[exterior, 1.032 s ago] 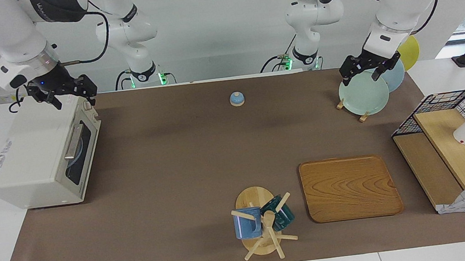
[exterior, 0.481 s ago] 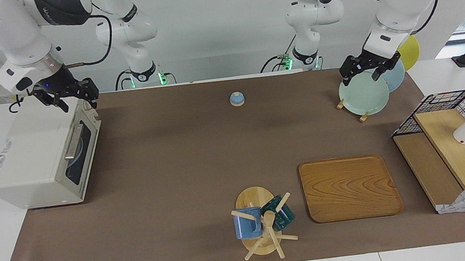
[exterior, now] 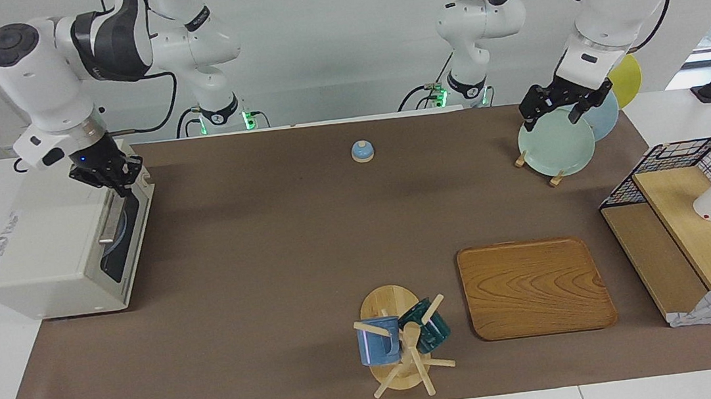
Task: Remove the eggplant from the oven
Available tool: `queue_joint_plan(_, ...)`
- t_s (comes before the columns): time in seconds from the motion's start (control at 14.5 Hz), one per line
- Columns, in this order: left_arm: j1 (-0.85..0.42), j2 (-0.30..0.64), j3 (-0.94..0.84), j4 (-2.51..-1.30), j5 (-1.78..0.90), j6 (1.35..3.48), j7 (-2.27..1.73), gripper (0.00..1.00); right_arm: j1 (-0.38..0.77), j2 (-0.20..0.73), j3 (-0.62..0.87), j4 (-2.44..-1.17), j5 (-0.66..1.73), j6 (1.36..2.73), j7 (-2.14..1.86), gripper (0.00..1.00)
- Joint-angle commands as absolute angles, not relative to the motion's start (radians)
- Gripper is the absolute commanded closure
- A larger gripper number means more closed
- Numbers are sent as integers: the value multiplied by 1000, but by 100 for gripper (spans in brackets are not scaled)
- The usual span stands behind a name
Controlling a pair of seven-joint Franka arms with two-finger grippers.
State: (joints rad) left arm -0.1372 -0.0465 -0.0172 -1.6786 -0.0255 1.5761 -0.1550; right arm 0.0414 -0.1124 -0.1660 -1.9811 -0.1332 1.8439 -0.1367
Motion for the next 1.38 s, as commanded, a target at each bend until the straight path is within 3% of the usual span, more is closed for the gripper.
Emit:
queue_joint_plan(0.0,-130,-57,-20,-1690,-12,1586,-163,0,23,-114,-158,-2003,-164,1865,-173,100)
queue_joint_plan(0.55,-130,-58,-20,-1689,-12,1583,-163,0,-26,-107,-158,-2100,-163,1936,-247,100)
queue_joint_plan(1.03,-127,-58,-20,-1690,-12,1585,-164,0,121,-48,-155,-2163,-52,2060,-65,100)
queue_joint_plan(1.31,-118,-57,-20,-1690,-12,1591,-166,0,129,23,-155,-2212,-5,2227,-58,100)
